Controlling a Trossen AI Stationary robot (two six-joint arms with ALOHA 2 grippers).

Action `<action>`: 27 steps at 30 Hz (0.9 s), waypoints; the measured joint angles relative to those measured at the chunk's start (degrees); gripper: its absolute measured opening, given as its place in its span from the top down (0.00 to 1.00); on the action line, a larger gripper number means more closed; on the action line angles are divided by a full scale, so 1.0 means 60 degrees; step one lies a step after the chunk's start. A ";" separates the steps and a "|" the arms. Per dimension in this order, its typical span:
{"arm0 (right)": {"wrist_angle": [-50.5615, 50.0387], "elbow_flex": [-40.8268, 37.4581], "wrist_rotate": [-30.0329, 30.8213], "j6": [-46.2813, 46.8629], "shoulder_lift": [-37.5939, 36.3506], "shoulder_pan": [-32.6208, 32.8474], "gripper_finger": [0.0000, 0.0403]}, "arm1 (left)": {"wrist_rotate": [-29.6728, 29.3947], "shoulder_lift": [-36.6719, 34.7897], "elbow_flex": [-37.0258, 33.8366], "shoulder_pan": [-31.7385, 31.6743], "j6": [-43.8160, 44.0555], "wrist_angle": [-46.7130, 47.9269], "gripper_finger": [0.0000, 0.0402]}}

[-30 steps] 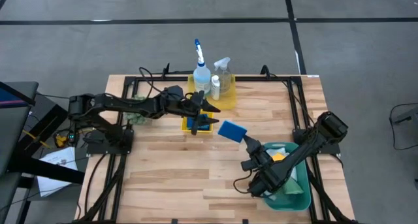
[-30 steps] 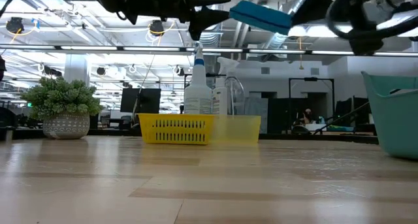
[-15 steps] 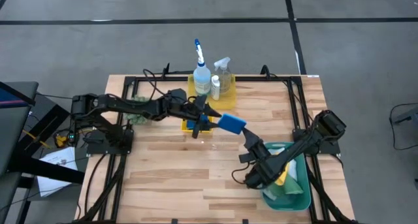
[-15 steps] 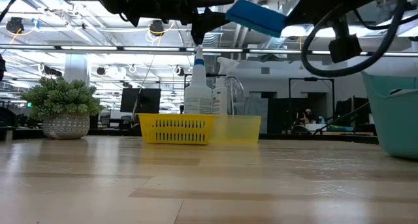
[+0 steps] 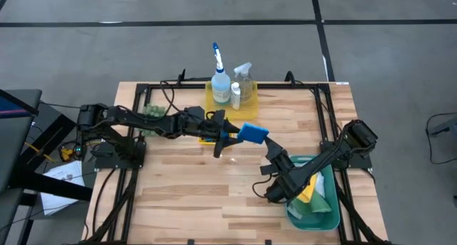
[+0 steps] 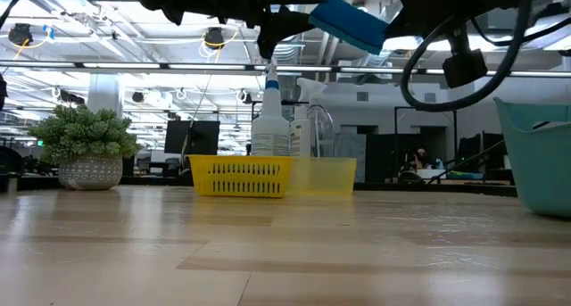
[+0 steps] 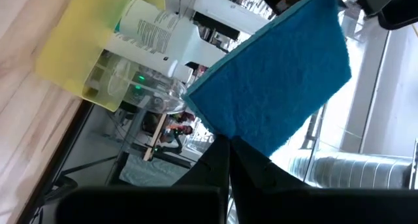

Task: Pick & Place Kitchen Items
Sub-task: Put the blue sponge into the bottom yellow bin

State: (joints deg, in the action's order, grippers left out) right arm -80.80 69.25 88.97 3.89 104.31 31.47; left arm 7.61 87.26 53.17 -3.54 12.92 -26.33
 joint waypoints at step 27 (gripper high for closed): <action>0.0237 0.0220 -0.0121 0.2109 -0.0041 -0.0268 0.95 | -0.0878 -0.0029 0.0000 0.0016 0.0168 0.0147 0.99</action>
State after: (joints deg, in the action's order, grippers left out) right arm -79.38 70.57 88.24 16.54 104.07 29.87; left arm 2.34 87.09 53.17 -3.44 13.93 -25.45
